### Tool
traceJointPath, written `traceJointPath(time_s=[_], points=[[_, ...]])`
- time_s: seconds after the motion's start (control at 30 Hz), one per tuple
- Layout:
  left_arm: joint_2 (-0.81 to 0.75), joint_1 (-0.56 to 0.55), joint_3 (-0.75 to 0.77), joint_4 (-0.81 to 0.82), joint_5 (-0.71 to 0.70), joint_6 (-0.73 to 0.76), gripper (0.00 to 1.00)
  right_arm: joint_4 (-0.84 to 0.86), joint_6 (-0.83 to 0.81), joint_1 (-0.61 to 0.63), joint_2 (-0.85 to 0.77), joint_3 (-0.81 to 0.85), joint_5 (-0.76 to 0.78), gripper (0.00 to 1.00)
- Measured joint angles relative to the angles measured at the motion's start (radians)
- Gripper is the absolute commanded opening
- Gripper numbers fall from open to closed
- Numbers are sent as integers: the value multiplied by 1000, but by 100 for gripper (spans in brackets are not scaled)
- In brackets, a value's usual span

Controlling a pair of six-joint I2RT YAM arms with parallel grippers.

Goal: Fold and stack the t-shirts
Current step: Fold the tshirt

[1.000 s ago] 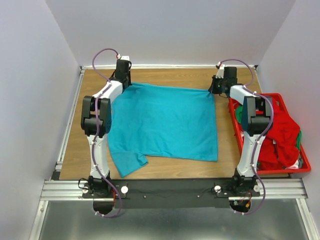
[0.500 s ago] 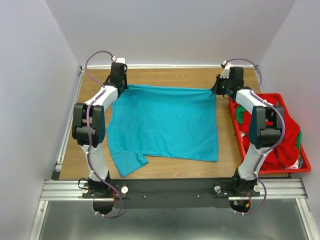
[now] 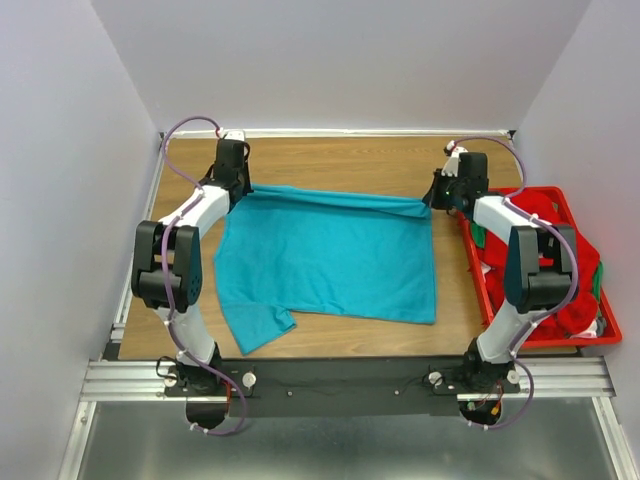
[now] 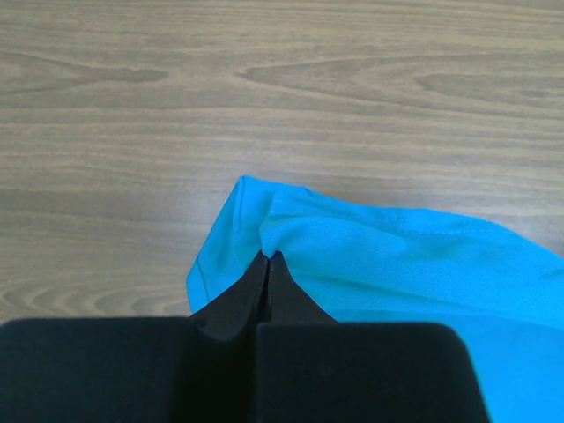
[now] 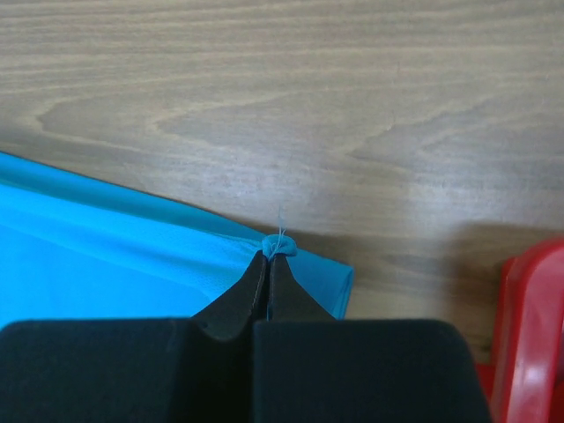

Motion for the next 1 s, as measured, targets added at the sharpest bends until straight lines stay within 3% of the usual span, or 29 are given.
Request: traceJointPath(time_s=[1.0], points=[[-103, 0, -149, -111, 27, -113, 0, 0, 68, 4, -39, -111, 61, 1]])
